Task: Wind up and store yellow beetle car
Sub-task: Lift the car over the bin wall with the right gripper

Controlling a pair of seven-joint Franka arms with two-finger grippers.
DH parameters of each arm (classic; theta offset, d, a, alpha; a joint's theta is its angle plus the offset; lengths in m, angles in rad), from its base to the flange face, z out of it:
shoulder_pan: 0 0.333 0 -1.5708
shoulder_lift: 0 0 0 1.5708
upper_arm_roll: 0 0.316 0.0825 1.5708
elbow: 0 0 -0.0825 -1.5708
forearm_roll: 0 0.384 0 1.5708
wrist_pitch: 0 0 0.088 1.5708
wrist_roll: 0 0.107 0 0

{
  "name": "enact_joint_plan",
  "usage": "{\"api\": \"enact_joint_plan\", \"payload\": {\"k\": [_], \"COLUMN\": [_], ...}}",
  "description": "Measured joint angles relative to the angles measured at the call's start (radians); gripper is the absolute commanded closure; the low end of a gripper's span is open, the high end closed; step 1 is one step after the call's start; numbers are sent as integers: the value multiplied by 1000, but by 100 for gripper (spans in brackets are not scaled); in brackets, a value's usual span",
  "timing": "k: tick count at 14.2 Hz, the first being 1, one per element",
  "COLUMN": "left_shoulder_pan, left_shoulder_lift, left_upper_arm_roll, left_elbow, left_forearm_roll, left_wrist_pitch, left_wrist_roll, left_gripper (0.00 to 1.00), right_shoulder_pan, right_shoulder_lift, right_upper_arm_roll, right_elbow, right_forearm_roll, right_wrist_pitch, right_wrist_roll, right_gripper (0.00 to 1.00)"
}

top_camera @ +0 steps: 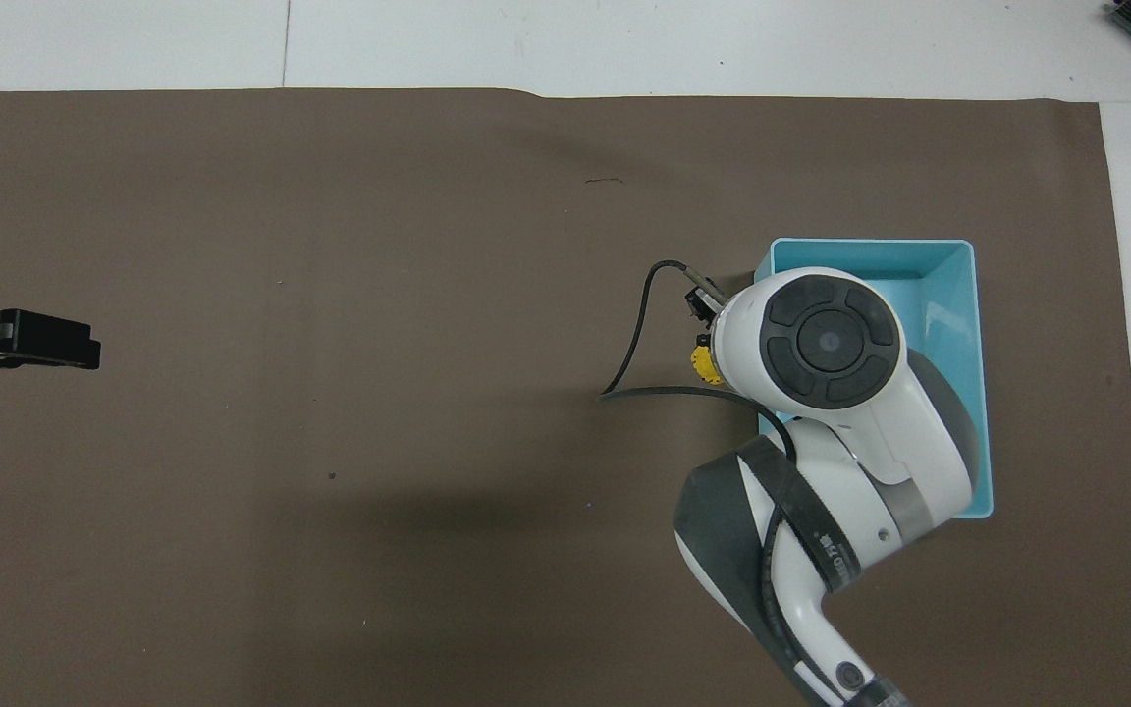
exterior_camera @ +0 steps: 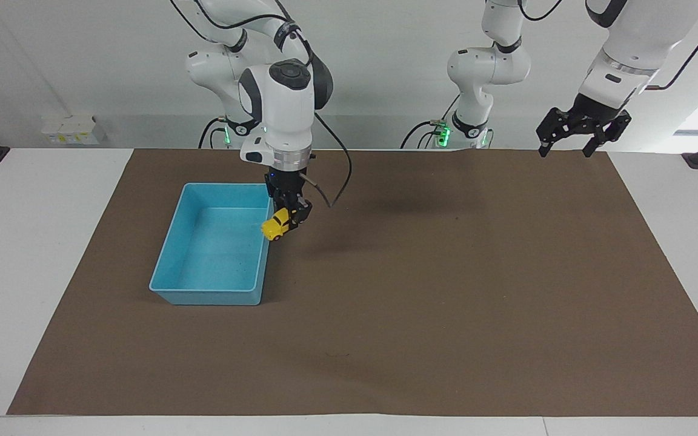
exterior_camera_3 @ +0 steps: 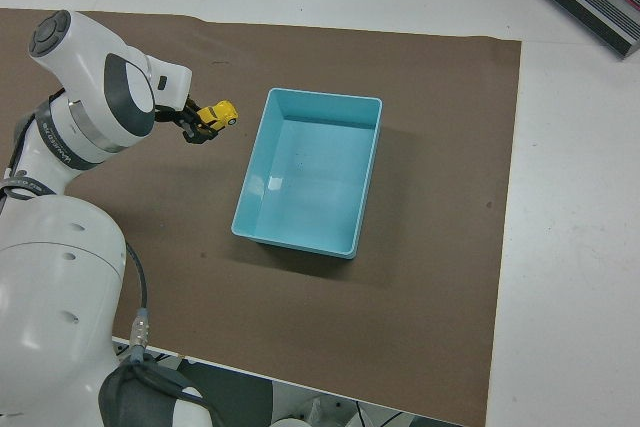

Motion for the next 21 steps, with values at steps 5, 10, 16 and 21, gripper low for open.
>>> {"api": "enact_joint_plan", "payload": {"k": [5,10,16,21], "left_shoulder_pan": [0,2,2,2], "left_shoulder_lift": [0,0,0,0], "left_upper_arm_roll": [8,24,24,24], "left_elbow": [0,0,0,0], "left_forearm_roll": [0,0,0,0], "left_wrist_pitch": [0,0,-1,-1], "left_wrist_roll": [-1,-1,-1,-1], "left_gripper": [0,0,0,0], "right_shoulder_pan": [-80,-237,-378,-347], "right_shoulder_lift": [-20,-33,-104,-144], "right_upper_arm_roll": [-2,-5,-7,-1], "right_elbow": [-36,-94,-292,-388], "right_forearm_roll": [14,126,192,192], "right_wrist_pitch": [-32,-8,221,309], "right_wrist_roll": [-366,-707,-1114,-1159], "right_gripper": [100,100,100,100]}}
